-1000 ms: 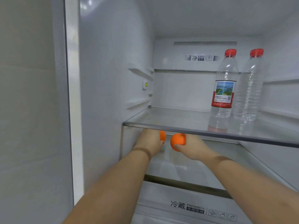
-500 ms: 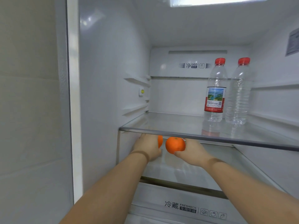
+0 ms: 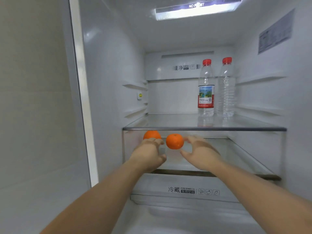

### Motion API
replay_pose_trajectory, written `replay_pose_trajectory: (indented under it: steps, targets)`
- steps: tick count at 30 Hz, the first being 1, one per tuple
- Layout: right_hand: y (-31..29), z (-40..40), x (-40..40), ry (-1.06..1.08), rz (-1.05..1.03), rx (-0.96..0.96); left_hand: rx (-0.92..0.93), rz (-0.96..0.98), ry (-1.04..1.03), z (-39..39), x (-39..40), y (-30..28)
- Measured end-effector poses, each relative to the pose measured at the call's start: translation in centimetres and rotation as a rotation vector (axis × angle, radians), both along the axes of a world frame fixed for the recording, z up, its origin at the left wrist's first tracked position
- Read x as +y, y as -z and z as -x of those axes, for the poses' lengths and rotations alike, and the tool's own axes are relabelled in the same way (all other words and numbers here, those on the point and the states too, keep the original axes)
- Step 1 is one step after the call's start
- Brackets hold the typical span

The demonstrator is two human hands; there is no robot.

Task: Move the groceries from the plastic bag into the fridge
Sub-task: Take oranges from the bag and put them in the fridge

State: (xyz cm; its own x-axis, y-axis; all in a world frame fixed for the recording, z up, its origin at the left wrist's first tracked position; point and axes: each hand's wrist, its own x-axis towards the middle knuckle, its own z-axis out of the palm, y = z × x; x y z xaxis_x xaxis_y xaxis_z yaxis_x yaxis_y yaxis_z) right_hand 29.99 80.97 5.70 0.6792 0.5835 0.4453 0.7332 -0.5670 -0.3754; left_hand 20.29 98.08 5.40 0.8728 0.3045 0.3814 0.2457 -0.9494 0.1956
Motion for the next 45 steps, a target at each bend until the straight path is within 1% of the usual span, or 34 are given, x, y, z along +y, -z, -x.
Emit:
replay_pose_trajectory:
  steps: [4, 8, 10, 14, 18, 21, 26, 29, 32, 39, 45]
  targets:
    - [0.4, 3.6, -2.2, 0.076, -0.016, -0.095, -0.059, -0.016, 0.137, 1.5, -1.7, 0.2]
    - [1.7, 8.5, -3.4, 0.211, 0.065, -0.118, -0.116, -0.016, 0.332, 5.1, -2.1, 2.2]
    - [2.1, 11.3, -3.9, 0.261, 0.113, -0.141, -0.138, -0.048, 0.391, 7.0, -1.7, 3.2]
    - [2.1, 17.1, -6.1, 0.339, 0.187, -0.165, -0.091, -0.088, 0.456, 10.0, -1.8, 3.7]
    - [1.1, 22.4, -11.2, 0.427, 0.220, -0.171, -0.097, -0.074, 0.550, 12.2, -4.8, 2.6]
    - [0.3, 26.5, -16.3, 0.518, 0.228, -0.141, -0.081, -0.029, 0.626, 14.1, -8.7, 2.1]
    - [1.1, 34.2, -26.2, 0.672, 0.147, -0.104, -0.041, 0.036, 0.759, 18.2, -17.6, 2.3]
    - [2.2, 38.9, -32.5, 0.789, 0.127, -0.081, 0.003, 0.025, 0.868, 20.4, -23.5, 2.9]
    - [3.3, 43.6, -37.6, 0.928, 0.088, -0.008, 0.017, 0.033, 0.998, 22.1, -28.9, 3.4]
    - [3.9, 51.3, -45.3, 1.189, 0.071, 0.052, -0.027, 0.062, 1.272, 24.1, -42.1, 4.0]
    - [5.1, 57.4, -50.2, 1.489, 0.075, 0.105, 0.011, 0.042, 1.550, 24.8, -52.6, 5.7]
